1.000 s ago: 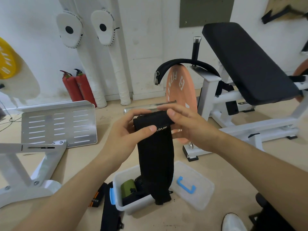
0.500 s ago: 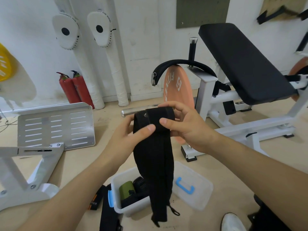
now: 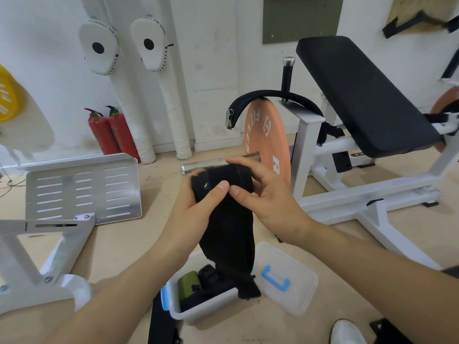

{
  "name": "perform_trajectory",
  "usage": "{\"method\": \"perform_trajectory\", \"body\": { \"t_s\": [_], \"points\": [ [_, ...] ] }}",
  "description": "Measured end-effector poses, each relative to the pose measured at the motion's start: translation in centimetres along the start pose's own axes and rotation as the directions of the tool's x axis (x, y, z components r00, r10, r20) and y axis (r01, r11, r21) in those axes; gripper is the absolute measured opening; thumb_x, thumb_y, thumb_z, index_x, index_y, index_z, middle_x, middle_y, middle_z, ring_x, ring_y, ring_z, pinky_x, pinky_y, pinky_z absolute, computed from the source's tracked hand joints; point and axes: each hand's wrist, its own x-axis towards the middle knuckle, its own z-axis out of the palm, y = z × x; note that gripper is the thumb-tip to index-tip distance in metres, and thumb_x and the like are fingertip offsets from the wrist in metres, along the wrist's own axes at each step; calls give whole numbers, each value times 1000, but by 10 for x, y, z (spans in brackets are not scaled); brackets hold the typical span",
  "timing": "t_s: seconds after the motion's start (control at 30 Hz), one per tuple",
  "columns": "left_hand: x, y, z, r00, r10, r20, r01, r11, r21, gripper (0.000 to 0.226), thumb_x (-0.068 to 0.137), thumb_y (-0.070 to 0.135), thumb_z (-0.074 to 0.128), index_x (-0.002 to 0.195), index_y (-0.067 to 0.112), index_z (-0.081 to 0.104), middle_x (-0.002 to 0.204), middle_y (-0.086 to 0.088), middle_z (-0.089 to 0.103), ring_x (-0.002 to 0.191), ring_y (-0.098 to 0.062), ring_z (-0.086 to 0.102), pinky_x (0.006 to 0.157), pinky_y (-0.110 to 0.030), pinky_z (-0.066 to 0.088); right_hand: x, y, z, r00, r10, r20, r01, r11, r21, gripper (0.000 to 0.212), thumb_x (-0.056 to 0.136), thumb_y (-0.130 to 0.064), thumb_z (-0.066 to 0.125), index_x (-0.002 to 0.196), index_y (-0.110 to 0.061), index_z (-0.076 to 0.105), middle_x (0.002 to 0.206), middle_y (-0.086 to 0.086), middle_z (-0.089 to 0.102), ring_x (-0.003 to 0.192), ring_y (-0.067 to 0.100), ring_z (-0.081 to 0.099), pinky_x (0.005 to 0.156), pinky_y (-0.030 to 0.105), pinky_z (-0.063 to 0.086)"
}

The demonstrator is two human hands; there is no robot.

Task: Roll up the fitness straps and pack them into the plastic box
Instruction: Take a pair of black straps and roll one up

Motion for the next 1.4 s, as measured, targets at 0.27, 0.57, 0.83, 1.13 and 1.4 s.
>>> {"method": "perform_trajectory", "body": {
  "t_s": [0.27,0.57,0.83,1.13,1.4],
  "points": [
    [-7,3,8,987,157,29,-159,985,67,46,95,33,57,138,26,44,97,35,66,100,8,66,83,-15,55,-3,-3,11,968,196,155,-238,913,331,45,106,-18,48,143,-42,39,125,-8,65,119,9,63,95,29,53],
    [-2,4,-9,975,166,146,-186,974,134,41,90,28,63,128,16,54,103,13,71,101,-5,69,79,-19,56,-3,-10,-1,941,264,211,-309,926,215,30,106,-31,44,134,-41,51,134,-2,58,124,16,60,101,47,54],
    [-1,3,-18,930,286,230,-346,893,287,44,91,10,73,125,28,52,109,23,61,109,-10,63,85,-25,56,-3,-15,-4,897,397,194,-433,877,206,43,93,-59,47,122,-33,64,120,-5,71,115,21,68,96,49,57],
    [-2,1,-13,935,208,288,-278,933,229,52,92,22,70,137,27,45,114,20,60,113,-5,61,88,-21,54,0,-15,-3,903,388,182,-426,860,282,35,98,-39,54,127,-21,61,119,4,72,113,19,69,101,50,54],
    [3,4,-19,966,164,200,-191,974,125,41,87,31,70,127,33,60,114,15,65,108,-17,68,83,-32,61,3,-16,-14,947,271,173,-313,899,307,45,84,-19,69,128,-18,61,131,15,60,117,27,66,87,45,60]
  ]
}}
